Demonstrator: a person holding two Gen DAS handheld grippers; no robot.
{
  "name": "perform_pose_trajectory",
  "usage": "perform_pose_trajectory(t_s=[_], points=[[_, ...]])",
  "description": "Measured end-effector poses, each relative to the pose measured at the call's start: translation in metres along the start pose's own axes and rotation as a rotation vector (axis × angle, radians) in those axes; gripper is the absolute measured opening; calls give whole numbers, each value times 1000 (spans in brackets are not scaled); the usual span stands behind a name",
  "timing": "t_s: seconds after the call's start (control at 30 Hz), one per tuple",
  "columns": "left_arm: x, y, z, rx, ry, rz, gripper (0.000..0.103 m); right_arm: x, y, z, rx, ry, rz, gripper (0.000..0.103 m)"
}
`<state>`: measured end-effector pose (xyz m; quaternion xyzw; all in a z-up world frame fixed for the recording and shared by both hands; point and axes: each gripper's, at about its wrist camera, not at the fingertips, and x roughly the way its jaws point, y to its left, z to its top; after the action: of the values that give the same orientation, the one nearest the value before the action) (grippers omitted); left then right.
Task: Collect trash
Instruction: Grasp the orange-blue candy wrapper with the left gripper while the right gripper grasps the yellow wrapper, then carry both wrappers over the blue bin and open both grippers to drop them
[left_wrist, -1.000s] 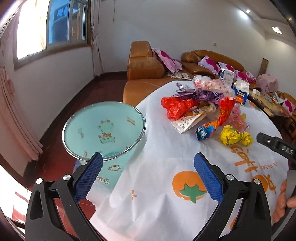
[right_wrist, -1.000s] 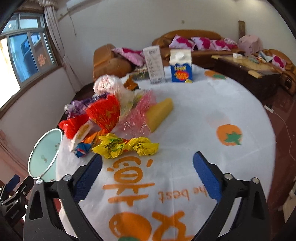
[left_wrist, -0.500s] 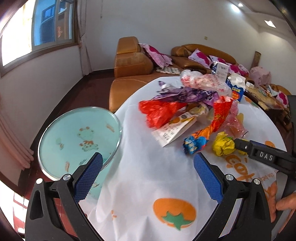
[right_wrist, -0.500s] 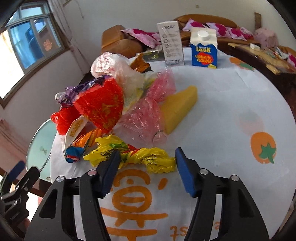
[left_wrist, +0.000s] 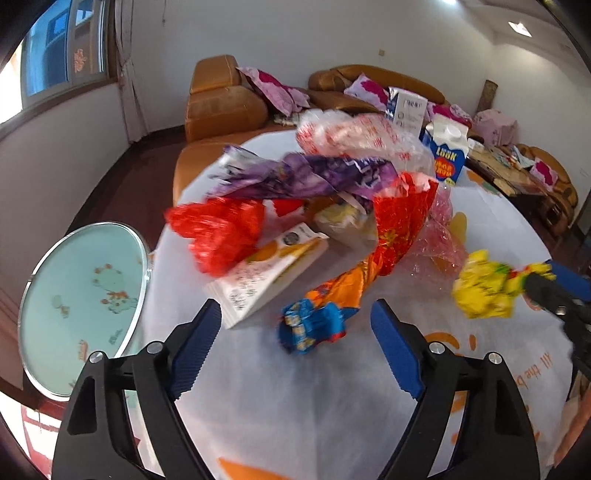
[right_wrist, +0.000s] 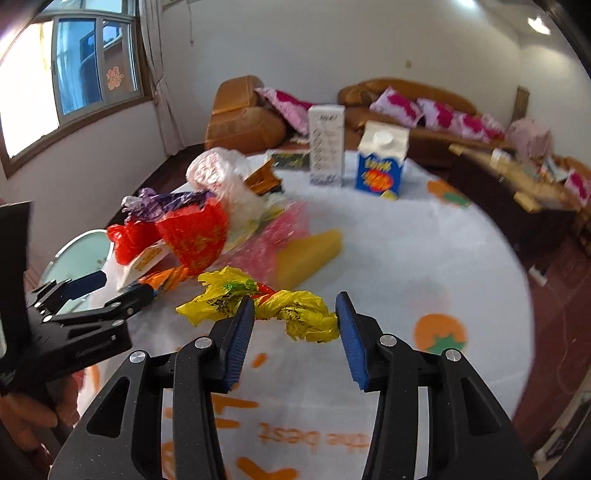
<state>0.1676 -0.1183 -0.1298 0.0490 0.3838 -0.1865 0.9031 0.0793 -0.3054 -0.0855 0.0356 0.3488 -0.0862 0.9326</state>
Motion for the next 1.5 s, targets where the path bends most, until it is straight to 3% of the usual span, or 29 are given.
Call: perform_pose_trajectory(t_s=[0.1,0.17,0.2,0.27,0.47,0.57,0.7,0.83,1.1,1.5], points=[[10,-7,1,9,30,1,69,-6,-5,-1,-29,-30,-43,46],[15,-11,2,17,45,-6,47,-6,-6,-1,-33,-33,-49,46],[17,-11,2,16,54,-18,41,-7,-7,-1,-32,-33,-49,46],[14,-11,2,17,41,-28,36,-9,-9,0,-22,-34,-44,46],[-21,-8,-4,29,-4,-90,35,-24,-7,4,2,-84,-42,46],[-52,5,-7,38,-60,-70,36,-34,0,7,-5,-131,-55,46],[-80,42,-13,-30,-115,9,36,-39,16,13,-26,-158,-43,46],[-96,88,-19,-81,-139,165,37,-33,47,18,-77,-172,1,46],[-103,163,-34,-223,-108,332,37,-14,124,26,-181,-167,147,46],[-94,226,-50,-361,-41,456,37,19,231,33,-339,-147,272,46]])
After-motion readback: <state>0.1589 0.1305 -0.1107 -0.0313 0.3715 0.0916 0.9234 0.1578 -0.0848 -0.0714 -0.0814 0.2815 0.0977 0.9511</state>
